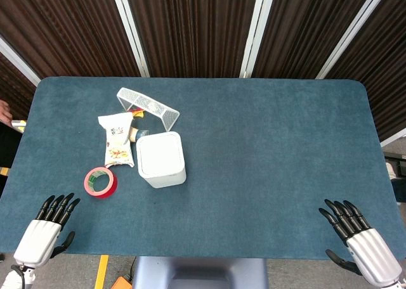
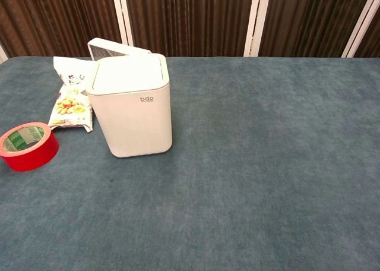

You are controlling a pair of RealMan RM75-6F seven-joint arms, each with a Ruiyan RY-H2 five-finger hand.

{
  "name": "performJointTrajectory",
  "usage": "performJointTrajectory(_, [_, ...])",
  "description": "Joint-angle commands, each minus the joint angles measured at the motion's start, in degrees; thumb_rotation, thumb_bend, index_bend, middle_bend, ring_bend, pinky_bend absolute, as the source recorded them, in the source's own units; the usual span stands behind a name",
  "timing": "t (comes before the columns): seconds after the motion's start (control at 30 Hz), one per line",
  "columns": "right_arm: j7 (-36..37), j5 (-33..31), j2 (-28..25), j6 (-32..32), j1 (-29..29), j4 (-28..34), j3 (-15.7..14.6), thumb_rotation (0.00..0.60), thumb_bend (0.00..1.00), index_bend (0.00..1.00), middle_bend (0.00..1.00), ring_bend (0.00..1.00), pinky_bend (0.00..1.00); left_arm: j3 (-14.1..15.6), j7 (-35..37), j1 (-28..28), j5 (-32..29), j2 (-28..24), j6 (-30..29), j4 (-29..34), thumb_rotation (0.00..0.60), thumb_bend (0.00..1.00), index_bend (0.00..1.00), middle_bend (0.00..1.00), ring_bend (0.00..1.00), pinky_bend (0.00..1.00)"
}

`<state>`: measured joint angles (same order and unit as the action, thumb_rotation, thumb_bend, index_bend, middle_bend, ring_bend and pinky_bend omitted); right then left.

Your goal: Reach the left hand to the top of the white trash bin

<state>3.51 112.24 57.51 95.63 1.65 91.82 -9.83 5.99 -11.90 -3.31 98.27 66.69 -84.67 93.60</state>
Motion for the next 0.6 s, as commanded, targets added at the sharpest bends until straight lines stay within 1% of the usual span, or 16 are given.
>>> performJointTrajectory(0.03, [0.14,-0.01,-0.08,0.09,0.02,-0.02,-0.01,0.6,0.31,0.0,0.0,0.0,0.0,-0.14,-0.57,-0.01,-0.34,0.17,0.22,0.28,0.6,0.42,0.0,0.0,0.0,0.03])
performJointTrajectory(0.1, [0.4,0.27,-0.19,0.17,0.01,-0.11,-0.16,0.6,0.31,0.0,0.0,0.0,0.0,-0.23,-0.06,-0.45,0.22,0.43,0.42,0.07,0.6,0.42,0.0,0.0,0.0,0.03])
performJointTrajectory(0.13, [0.65,0.42,-0.32,0.1,-0.04,-0.15,-0.31,0.6,0.31,0.0,0.0,0.0,0.0,-0.46,1.42,-1.08,1.4,0.98,0.14,-0.6,0.6,0.42,0.0,0.0,0.0,0.05])
performJointTrajectory(0.2, [1.04,0.48,-0.49,0.08,-0.06,-0.12,-0.47,0.6,0.31,0.0,0.0,0.0,0.0,-1.07,5.35,-2.13,2.73,2.3,-0.47,-2.01,0.6,0.42,0.0,0.0,0.0,0.12])
performJointTrajectory(0.23, [1.01,0.44,-0.49,0.11,-0.05,-0.11,-0.43,0.6,0.31,0.0,0.0,0.0,0.0,-1.99,7.4,-2.84,2.93,3.22,-0.96,-2.65,0.6,0.42,0.0,0.02,0.02,0.22])
performJointTrajectory(0.27, [0.88,0.42,-0.42,0.07,-0.04,-0.11,-0.41,0.6,0.31,0.0,0.0,0.0,0.0,-2.93,8.36,-3.44,3.13,3.92,-1.51,-3.04,0.6,0.42,0.0,0.09,0.09,0.34])
performJointTrajectory(0.3, [0.68,0.41,-0.33,-0.05,-0.04,-0.11,-0.4,0.6,0.31,0.0,0.0,0.0,0.0,-4.08,9.08,-4.08,3.35,4.71,-2.26,-3.31,0.6,0.42,0.0,0.2,0.2,0.48])
performJointTrajectory(0.33, [0.45,0.42,-0.25,-0.25,-0.07,-0.09,-0.42,0.6,0.31,0.0,0.0,0.0,0.0,-5.25,9.75,-4.73,3.31,5.46,-2.85,-3.23,0.6,0.42,0.0,0.39,0.37,0.67])
performJointTrajectory(0.37, [0.13,0.43,-0.15,-0.58,-0.15,-0.06,-0.43,0.6,0.31,0.0,0.0,0.0,0.0,-6.4,10.76,-5.79,3.1,6.04,-2.66,-2.42,0.6,0.42,0.0,0.6,0.56,0.84])
performJointTrajectory(0.4, [-0.12,0.4,-0.08,-0.88,-0.23,0.0,-0.43,0.6,0.31,0.0,0.0,0.0,0.0,-6.91,11.99,-6.8,3.14,6.07,-1.94,-1.47,0.6,0.42,0.0,0.75,0.7,0.93])
performJointTrajectory(0.43, [-0.32,0.34,-0.04,-1.26,-0.34,0.06,-0.45,0.6,0.31,0.0,0.0,0.0,0.0,-7.17,13.82,-7.85,2.98,5.81,-0.78,-0.15,0.6,0.42,0.0,0.89,0.83,0.99])
performJointTrajectory(0.5, [-0.55,0.14,-0.12,-2.11,-0.62,0.3,-0.53,0.6,0.31,0.0,0.0,0.0,0.0,-7.71,16.84,-10.19,1.2,4.51,3.12,3.74,0.6,0.44,0.0,0.99,0.96,1.0])
performJointTrajectory(0.53, [-0.63,0.04,-0.18,-2.34,-0.69,0.43,-0.54,0.6,0.31,0.0,0.0,0.0,0.0,-7.91,17.19,-11.16,0.3,3.8,5.02,5.57,0.6,0.44,0.0,1.0,0.99,1.0])
performJointTrajectory(0.6, [-0.58,-0.02,-0.36,-2.41,-0.71,0.63,-0.6,0.6,0.31,0.0,0.0,0.0,0.0,-8.58,16.1,-13.21,-2.07,2.63,9.2,9.68,0.6,0.44,0.0,1.0,1.0,1.0])
